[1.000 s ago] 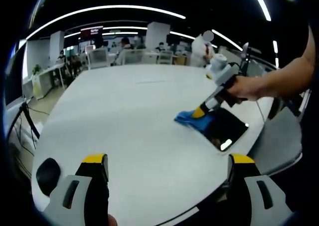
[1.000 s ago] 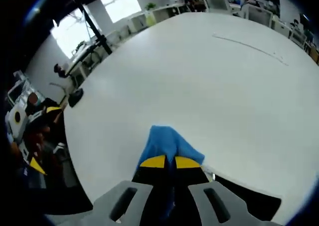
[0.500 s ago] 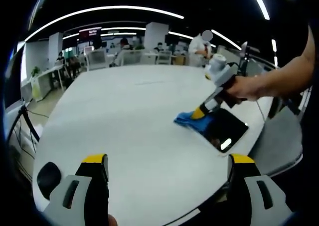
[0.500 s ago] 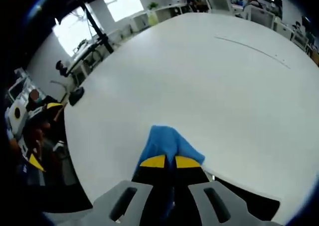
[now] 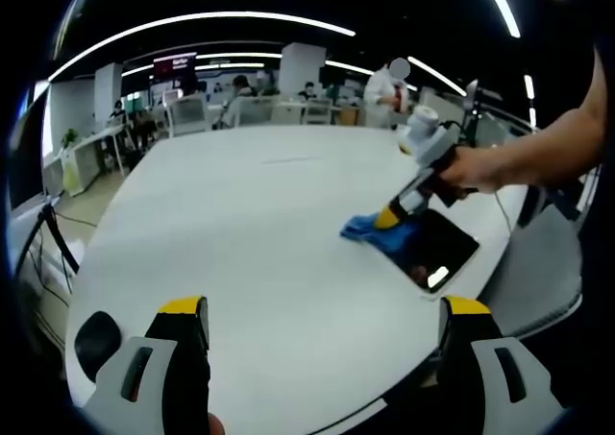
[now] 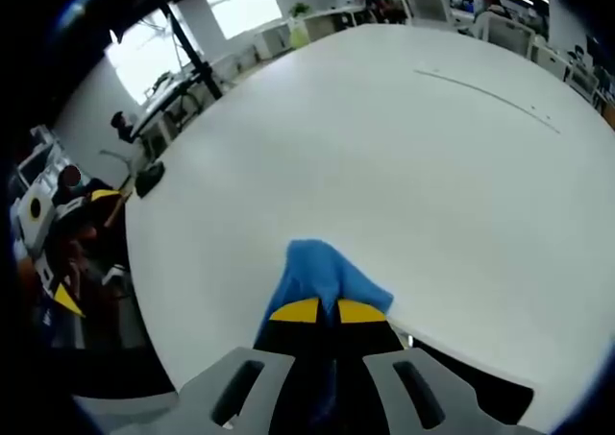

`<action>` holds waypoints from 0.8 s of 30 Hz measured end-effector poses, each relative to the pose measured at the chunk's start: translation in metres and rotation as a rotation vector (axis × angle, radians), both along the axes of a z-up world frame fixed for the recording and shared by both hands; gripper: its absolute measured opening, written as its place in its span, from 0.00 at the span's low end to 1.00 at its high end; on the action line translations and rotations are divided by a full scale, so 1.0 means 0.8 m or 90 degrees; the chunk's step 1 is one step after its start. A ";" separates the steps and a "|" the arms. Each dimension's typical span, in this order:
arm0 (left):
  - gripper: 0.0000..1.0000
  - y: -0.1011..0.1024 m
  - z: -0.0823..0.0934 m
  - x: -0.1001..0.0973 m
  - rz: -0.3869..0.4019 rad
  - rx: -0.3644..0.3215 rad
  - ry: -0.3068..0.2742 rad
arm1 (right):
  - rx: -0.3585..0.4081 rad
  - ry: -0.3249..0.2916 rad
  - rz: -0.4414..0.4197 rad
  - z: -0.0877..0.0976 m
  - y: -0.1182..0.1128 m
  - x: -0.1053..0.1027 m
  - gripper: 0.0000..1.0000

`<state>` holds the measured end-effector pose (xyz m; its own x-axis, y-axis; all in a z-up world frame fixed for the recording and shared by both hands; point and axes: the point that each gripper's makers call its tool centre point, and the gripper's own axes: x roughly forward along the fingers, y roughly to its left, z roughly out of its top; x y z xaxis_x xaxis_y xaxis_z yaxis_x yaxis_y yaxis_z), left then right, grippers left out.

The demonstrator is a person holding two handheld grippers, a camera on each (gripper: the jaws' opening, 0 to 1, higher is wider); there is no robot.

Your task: Wipe the mirror surface with the cleaning cloth until all visible marks leave the cleaned area.

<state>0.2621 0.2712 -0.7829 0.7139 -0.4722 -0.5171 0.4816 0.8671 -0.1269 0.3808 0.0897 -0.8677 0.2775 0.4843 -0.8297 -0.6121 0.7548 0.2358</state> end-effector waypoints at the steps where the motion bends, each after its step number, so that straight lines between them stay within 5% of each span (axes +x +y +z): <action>1: 1.00 0.000 0.000 0.000 0.000 0.001 0.000 | 0.000 0.000 0.000 0.000 -0.001 0.000 0.00; 24: 1.00 -0.011 0.006 -0.005 -0.002 0.003 -0.008 | -0.017 0.001 -0.028 -0.001 -0.072 0.003 0.00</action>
<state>0.2579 0.2625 -0.7780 0.7185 -0.4724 -0.5105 0.4858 0.8661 -0.1176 0.3832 0.0321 -0.8684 0.2968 0.4493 -0.8426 -0.5780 0.7869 0.2160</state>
